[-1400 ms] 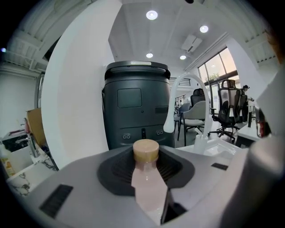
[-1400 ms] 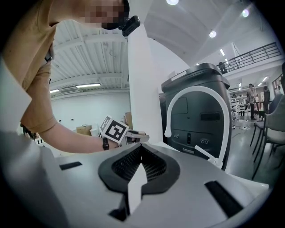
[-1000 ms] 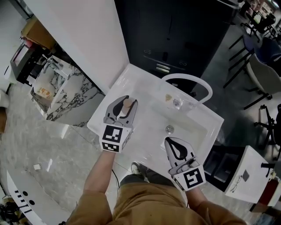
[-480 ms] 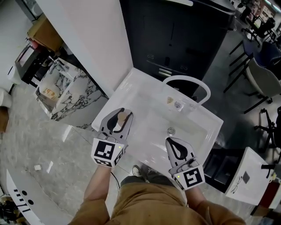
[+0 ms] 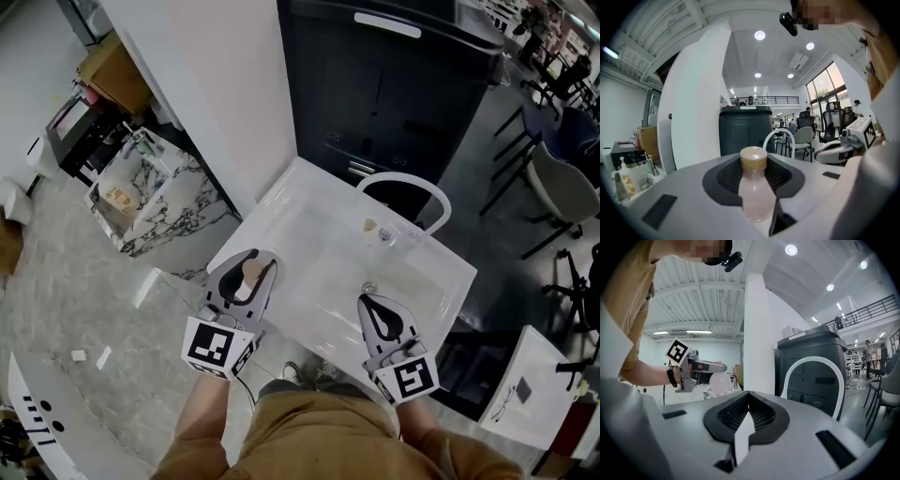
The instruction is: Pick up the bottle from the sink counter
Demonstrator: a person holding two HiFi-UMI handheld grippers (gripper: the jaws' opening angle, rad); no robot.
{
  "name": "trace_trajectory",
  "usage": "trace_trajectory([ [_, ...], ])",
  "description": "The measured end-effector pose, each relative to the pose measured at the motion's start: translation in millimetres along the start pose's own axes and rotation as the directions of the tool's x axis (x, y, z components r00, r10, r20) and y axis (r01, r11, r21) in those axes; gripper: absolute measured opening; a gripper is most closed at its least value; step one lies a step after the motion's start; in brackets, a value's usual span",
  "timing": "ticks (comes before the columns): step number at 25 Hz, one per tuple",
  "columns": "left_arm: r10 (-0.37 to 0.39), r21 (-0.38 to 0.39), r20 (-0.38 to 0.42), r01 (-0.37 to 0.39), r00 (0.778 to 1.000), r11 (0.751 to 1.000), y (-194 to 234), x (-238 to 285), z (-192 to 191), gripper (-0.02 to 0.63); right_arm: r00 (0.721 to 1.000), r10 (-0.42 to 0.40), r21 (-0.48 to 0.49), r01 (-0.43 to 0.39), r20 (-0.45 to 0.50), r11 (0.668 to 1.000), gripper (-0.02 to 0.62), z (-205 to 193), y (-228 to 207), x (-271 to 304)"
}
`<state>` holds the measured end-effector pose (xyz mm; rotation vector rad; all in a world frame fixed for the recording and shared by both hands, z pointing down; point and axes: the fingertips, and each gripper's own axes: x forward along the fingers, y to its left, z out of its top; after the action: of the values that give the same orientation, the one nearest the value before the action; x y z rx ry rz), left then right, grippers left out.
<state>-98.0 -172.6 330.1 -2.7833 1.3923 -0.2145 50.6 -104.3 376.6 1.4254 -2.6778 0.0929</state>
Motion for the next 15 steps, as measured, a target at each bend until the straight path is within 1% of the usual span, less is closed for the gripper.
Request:
trace_trajectory([
  [6, 0.014, -0.009, 0.019, -0.014, 1.0, 1.0, -3, -27, 19, 0.129, 0.999, -0.011, 0.004, 0.011, 0.031, 1.0, 0.005, 16, -5, 0],
  [12, 0.02, -0.001, 0.014, -0.019, 1.0, 1.0, 1, -47, 24, 0.129, 0.998, -0.03, -0.012, 0.031, 0.052, 0.999, 0.005, 28, -9, 1],
  [15, 0.031, -0.013, 0.025, -0.031, 0.999, 0.999, 6, -60, 31, 0.129, 0.998, -0.044, -0.019, 0.045, 0.055, 0.999, 0.005, 31, -12, 1],
])
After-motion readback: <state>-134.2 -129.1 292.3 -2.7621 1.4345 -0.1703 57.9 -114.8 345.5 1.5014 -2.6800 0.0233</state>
